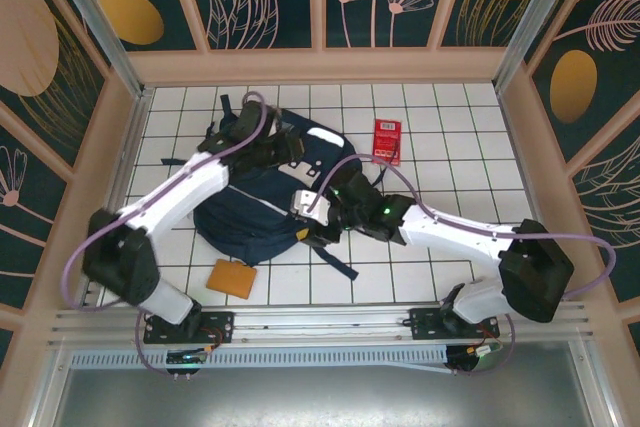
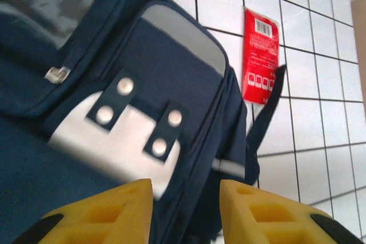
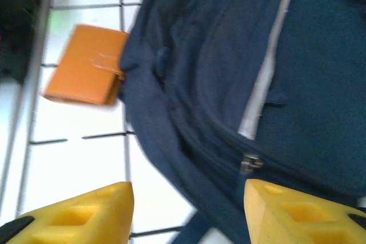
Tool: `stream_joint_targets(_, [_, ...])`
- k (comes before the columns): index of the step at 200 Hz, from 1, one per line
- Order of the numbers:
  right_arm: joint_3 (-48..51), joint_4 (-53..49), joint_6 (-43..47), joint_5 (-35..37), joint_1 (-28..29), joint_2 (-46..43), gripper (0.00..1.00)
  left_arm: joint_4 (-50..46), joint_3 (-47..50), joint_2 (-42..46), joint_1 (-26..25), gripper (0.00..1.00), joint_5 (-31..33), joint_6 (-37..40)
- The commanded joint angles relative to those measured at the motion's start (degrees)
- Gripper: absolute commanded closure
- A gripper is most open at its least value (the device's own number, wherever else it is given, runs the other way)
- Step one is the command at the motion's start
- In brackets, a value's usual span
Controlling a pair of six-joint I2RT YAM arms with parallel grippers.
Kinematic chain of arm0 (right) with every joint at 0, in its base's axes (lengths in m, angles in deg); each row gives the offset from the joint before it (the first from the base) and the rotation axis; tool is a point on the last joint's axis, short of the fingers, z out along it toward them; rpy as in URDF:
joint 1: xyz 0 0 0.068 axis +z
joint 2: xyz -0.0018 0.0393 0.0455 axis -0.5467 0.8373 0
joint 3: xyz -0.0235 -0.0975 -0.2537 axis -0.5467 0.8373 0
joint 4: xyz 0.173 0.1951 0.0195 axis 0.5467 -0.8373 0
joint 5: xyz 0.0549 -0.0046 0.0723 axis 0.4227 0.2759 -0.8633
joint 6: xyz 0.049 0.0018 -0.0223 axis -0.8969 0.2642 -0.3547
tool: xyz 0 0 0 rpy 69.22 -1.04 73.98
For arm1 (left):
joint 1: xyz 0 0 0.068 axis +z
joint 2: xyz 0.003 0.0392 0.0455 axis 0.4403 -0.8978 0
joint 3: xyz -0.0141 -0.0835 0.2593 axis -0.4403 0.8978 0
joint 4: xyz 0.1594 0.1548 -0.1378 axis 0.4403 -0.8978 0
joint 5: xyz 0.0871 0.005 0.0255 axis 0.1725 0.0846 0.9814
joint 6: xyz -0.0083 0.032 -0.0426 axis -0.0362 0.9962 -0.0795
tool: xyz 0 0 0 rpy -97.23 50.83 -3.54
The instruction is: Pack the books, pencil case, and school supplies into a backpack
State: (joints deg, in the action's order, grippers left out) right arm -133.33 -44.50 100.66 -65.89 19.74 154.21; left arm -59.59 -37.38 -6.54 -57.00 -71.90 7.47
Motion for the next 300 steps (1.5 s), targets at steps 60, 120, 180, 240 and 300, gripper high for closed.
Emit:
stream_joint_targets(60, [-13.27, 3.23, 19.67, 3.8, -1.31, 19.99, 0.44, -10.83, 20.95, 18.25, -0.17, 0.56, 0.31, -3.3])
stream_joint_targets(120, [-17.24, -4.83, 23.44, 1.61, 0.45, 24.96, 0.44, -13.08, 25.98, 23.08, -0.19, 0.51, 1.84, -5.28])
stream_joint_targets(180, [-19.01, -6.5, 25.4, 1.48, 2.97, 24.93, 0.34, -15.32, 29.2, 27.47, -0.21, 0.48, 5.91, -9.4])
stream_joint_targets(240, [-15.63, 8.87, 22.55, 11.86, 5.11, 27.21, 0.64, -12.17, 31.83, 27.0, 0.02, 0.5, 5.47, -11.77])
stream_joint_targets(300, [-11.22, 15.83, 20.53, 4.65, -0.33, 16.97, 1.0, -9.9, 27.37, 25.99, 0.64, 0.41, 4.01, -4.87])
